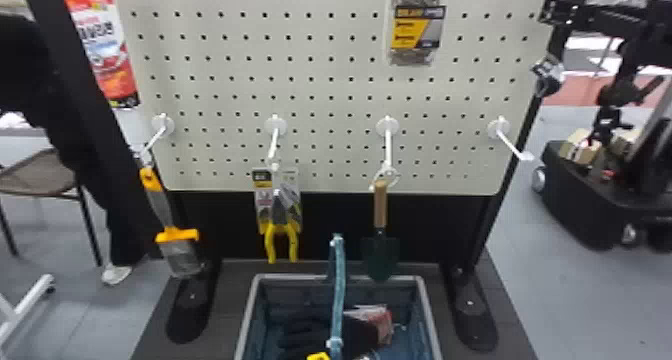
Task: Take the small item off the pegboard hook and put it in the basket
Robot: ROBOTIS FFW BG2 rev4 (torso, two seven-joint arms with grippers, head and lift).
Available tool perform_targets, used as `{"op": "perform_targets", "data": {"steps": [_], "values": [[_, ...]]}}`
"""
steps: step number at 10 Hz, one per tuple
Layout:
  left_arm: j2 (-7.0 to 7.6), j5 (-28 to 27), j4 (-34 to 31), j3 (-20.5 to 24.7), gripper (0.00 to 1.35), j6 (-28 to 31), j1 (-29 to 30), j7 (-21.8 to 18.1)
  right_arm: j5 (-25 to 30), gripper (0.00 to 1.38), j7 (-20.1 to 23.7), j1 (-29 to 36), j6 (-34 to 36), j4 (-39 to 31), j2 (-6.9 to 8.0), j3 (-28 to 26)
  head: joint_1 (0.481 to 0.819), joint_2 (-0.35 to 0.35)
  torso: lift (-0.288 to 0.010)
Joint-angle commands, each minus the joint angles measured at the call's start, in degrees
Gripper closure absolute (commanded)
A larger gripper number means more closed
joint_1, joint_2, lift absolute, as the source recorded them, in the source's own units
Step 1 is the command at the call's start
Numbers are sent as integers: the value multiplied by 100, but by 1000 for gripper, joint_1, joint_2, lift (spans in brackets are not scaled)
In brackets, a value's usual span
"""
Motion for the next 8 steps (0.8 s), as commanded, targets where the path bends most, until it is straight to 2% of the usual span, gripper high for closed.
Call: {"op": "perform_targets", "data": {"steps": [1, 8], "values": [[0, 9, 0, 0, 170, 0, 0, 0, 8, 1271, 0, 0, 1, -17, 0, 0, 549, 0, -100], [0, 17, 0, -9, 170, 0, -12, 0, 8, 1271, 0, -12, 1, -73, 0, -9, 549, 0, -100]]}}
